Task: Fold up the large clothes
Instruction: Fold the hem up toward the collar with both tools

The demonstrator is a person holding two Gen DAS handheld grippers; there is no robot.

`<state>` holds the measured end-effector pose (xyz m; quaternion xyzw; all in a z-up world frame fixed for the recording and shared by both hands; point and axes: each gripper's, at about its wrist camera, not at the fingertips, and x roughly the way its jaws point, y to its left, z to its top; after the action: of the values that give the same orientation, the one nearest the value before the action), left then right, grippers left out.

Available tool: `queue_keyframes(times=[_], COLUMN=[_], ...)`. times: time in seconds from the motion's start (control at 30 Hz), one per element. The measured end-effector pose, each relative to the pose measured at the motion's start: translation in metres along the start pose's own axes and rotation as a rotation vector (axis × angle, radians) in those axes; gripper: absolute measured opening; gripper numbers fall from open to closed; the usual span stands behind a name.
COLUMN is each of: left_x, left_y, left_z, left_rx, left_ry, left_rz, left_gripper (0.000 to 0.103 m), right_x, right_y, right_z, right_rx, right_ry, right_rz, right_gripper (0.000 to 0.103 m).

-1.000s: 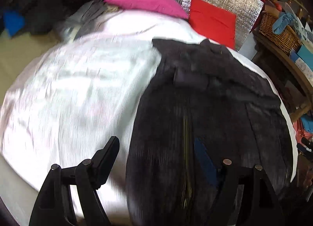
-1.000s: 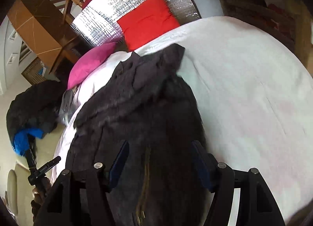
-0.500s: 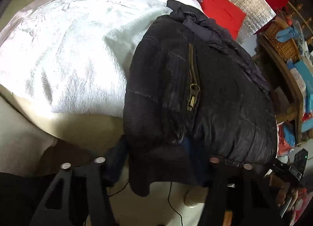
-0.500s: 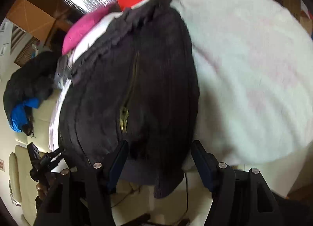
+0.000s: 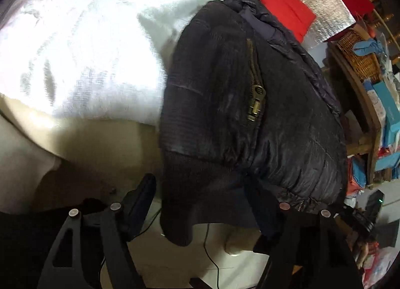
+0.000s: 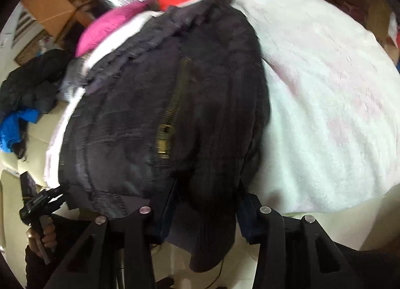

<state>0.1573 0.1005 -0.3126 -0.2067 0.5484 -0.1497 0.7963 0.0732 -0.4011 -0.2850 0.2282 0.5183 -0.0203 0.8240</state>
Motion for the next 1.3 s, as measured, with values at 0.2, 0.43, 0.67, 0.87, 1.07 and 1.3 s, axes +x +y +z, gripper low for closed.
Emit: queue_keyframes(times=[0.2,0.43,0.67,0.87,1.07,1.3], left_x=[-0.006,0.008,0.0,-0.012,0.009,-0.028], left_y=[-0.015,-0.011,-0.021,-0.033,-0.028,-0.061], left_z=[0.0,0.0,0.001,0.007,0.009,0.029], left_rx=[0.084,0.057,0.116,0.163,0.128,0.233], left_ry=[-0.03,0.037,0.013,-0.012,0.052,-0.003], left_rz=[0.021,-0.032,-0.029,-0.112,-0.091,-0.188], left_gripper=[0.022,0.062,0.016,0.038,0.015,0.015], right_x=[-0.006,0.008,-0.016,-0.02,-0.006,-0.07], right_y=[0.017,0.0,0.008,0.004,-0.007,0.014], right_z=[-0.003,0.0,0.005,0.017,0.017,0.035], right_rx=[-0.116,-0.031,-0.102,-0.092,-0.093,-0.158], right_ry=[-0.01,0.067,0.002,0.009,0.05,-0.136], right_rz=[0.03,0.038,0.115,0.208,0.178,0.24], right_gripper=[0.039,0.052,0.019,0.022,0.019,0.014])
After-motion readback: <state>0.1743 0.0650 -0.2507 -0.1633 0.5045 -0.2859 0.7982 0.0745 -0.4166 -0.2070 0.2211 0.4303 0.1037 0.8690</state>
